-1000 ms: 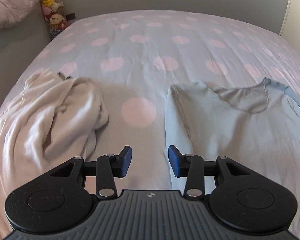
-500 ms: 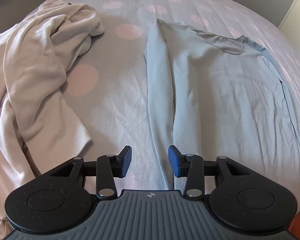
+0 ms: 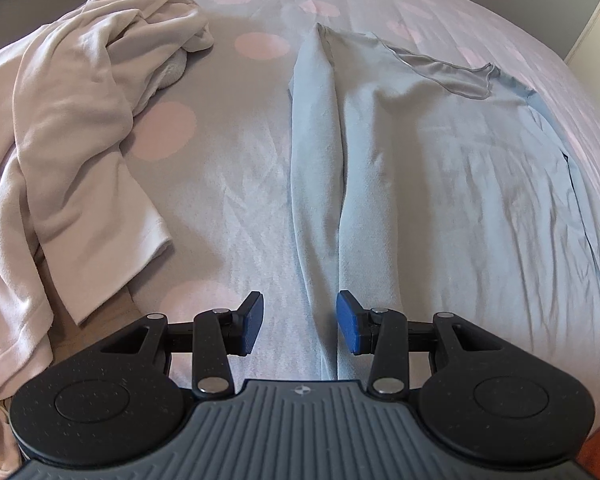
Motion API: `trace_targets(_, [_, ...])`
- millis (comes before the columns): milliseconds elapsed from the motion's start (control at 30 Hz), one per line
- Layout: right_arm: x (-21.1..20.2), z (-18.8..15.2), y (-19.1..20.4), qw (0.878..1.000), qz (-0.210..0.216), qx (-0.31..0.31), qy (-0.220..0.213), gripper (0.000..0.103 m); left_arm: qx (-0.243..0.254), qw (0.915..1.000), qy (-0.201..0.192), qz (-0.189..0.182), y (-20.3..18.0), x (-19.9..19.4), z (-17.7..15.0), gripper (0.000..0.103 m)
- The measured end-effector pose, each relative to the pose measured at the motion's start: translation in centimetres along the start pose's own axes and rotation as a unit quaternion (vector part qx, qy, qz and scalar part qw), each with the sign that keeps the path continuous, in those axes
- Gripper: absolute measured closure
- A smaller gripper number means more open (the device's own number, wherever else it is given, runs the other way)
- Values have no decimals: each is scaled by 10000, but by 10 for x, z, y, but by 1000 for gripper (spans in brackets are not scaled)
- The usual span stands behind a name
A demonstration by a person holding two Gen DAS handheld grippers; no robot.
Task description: Fold clothes
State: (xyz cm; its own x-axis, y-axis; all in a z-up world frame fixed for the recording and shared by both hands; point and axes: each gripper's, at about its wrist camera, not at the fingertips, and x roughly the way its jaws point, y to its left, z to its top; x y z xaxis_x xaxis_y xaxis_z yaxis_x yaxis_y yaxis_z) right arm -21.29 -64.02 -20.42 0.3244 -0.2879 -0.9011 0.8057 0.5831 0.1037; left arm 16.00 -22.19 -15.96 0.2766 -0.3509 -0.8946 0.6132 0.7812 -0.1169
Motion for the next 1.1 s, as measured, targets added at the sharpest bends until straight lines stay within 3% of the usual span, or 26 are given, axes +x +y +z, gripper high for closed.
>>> trace_targets(333, [-34, 12, 4, 9986, -241, -301, -356, 102, -154, 9997, -159, -100, 5, -5, -1, 65])
trace_targets(533, [-79, 55, -9, 9953, -495, -418, -718, 102, -235, 9994, -165, -192, 8, -4, 0, 65])
trace_targets(633, [-95, 81, -16, 9912, -839, -562, -850, 102, -262, 9993, -138, -220, 9, -2, 0, 65])
trace_targets(833, [-87, 121, -47, 9857, -1401, -235, -904, 103, -276, 9993, -74, -230, 10, 0, 0, 65])
trace_targets(967, [-78, 123, -53, 9875, -1270, 67, -935, 103, -301, 9993, -3, -235, 12, 3, 0, 65])
trace_targets(1100, [-76, 104, -27, 9903, -853, -149, -1091, 100, -336, 9990, 183, -242, 14, 11, 0, 65])
